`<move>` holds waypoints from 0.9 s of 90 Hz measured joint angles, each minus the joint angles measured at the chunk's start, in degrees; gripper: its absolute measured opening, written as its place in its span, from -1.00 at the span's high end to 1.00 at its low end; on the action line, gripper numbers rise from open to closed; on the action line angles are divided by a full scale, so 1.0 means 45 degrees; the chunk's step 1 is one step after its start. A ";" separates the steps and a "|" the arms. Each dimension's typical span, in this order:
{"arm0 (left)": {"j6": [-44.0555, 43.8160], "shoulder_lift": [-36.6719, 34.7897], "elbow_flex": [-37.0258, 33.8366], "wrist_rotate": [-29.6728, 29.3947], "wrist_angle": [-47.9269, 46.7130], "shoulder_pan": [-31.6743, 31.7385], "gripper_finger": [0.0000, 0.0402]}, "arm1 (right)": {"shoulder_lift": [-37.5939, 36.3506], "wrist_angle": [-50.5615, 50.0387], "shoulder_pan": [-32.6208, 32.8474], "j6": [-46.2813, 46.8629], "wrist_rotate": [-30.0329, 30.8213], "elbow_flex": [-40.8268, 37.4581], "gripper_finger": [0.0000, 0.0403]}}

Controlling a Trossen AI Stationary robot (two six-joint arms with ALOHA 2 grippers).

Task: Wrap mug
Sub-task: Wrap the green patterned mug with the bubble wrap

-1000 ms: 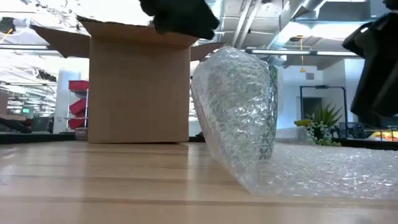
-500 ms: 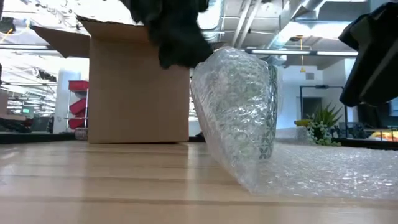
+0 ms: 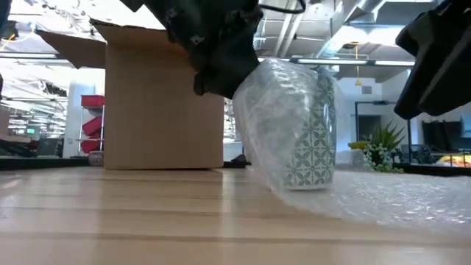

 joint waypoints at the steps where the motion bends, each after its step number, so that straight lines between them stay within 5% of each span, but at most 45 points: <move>1: -0.0003 0.0000 0.0000 0.0012 0.0003 0.0013 0.18 | 0.0000 0.0006 -0.0010 0.0000 0.0046 0.0000 0.40; 52: -0.0241 0.0019 -0.0010 0.0686 0.0122 0.0037 0.18 | 0.0000 0.2143 -0.1492 0.1278 0.0400 -0.1805 0.40; 81: 0.0922 0.0010 -0.0024 0.0933 -0.0207 0.0043 0.18 | 0.0202 0.5597 -0.2836 -0.0925 0.0398 -0.2807 0.40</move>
